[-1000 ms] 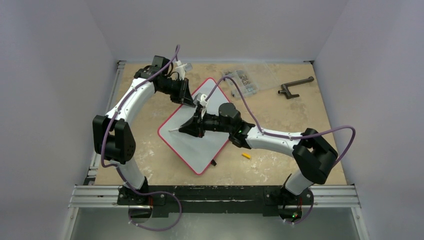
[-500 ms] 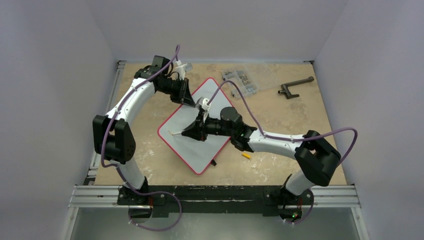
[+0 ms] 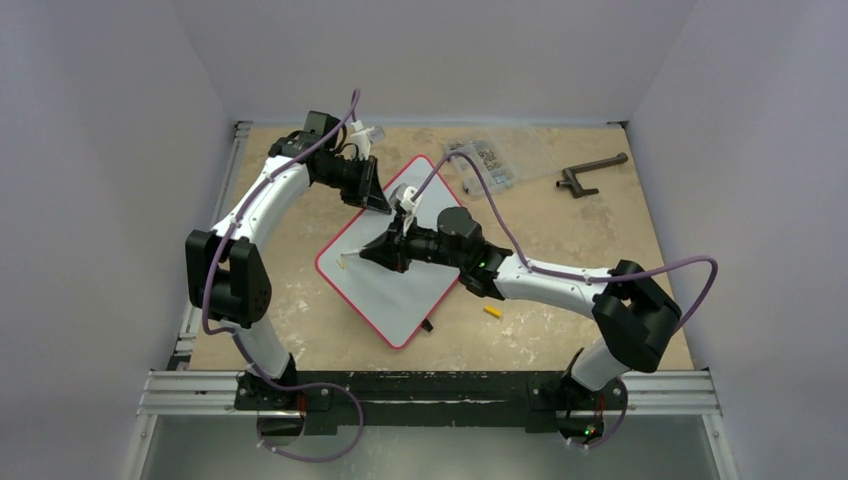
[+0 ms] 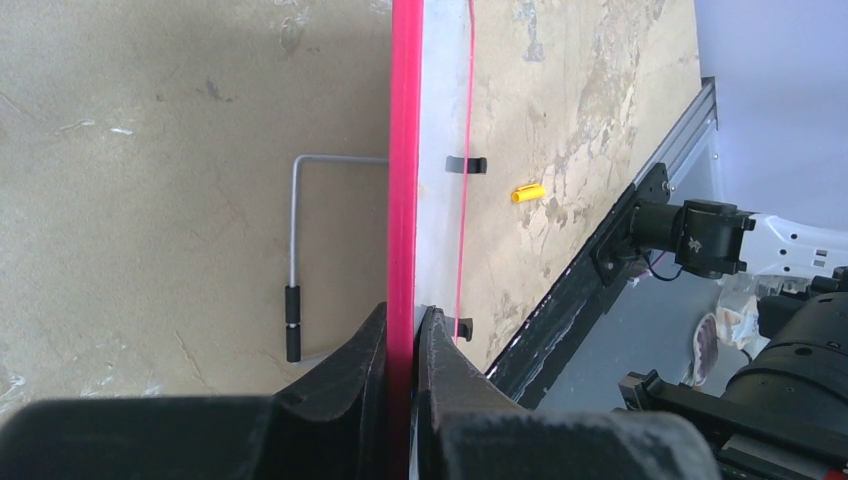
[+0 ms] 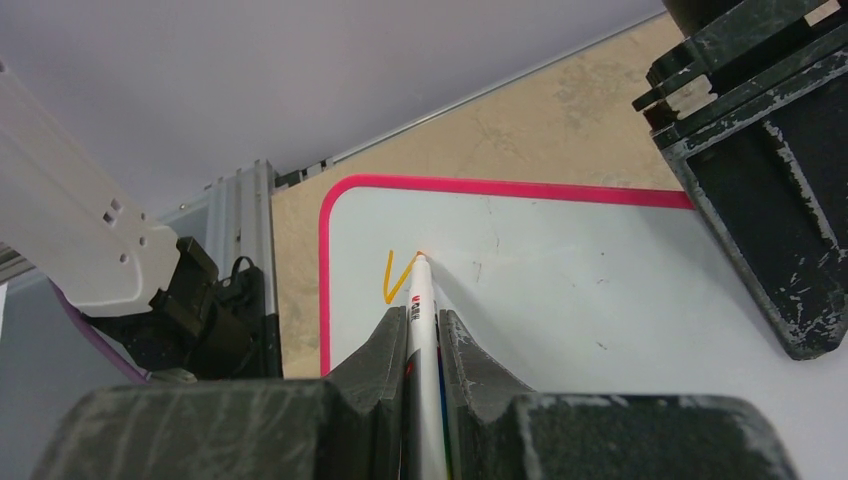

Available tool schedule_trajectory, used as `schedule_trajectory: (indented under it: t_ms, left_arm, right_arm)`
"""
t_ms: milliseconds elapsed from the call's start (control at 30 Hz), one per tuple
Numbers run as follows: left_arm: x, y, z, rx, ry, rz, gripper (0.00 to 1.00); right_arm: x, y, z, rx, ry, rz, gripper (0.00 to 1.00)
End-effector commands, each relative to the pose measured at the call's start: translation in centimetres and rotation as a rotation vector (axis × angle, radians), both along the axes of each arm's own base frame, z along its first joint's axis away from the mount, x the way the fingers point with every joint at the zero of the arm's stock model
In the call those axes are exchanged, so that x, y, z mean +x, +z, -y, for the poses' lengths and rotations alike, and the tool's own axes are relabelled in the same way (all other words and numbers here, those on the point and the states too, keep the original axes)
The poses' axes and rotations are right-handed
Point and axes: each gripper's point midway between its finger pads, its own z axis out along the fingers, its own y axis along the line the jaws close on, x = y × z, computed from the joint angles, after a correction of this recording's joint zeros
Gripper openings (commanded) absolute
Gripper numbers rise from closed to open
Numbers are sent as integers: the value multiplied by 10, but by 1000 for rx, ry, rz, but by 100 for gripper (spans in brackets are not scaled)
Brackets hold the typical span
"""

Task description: Write a sentence on the whiteboard

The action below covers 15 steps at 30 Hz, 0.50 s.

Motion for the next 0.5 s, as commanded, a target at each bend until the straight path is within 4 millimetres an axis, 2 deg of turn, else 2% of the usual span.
schedule_trajectory:
  t_ms: [0, 200, 467]
  left_arm:
    - [18, -27, -25, 219, 69, 55, 0]
    - [18, -28, -26, 221, 70, 52, 0]
    - [18, -28, -26, 224, 73, 52, 0]
  right_arm:
    - [24, -4, 1, -45, -92, 30, 0]
    - [21, -8, 1, -53, -75, 20, 0]
    - [10, -24, 6, -81, -43, -8, 0]
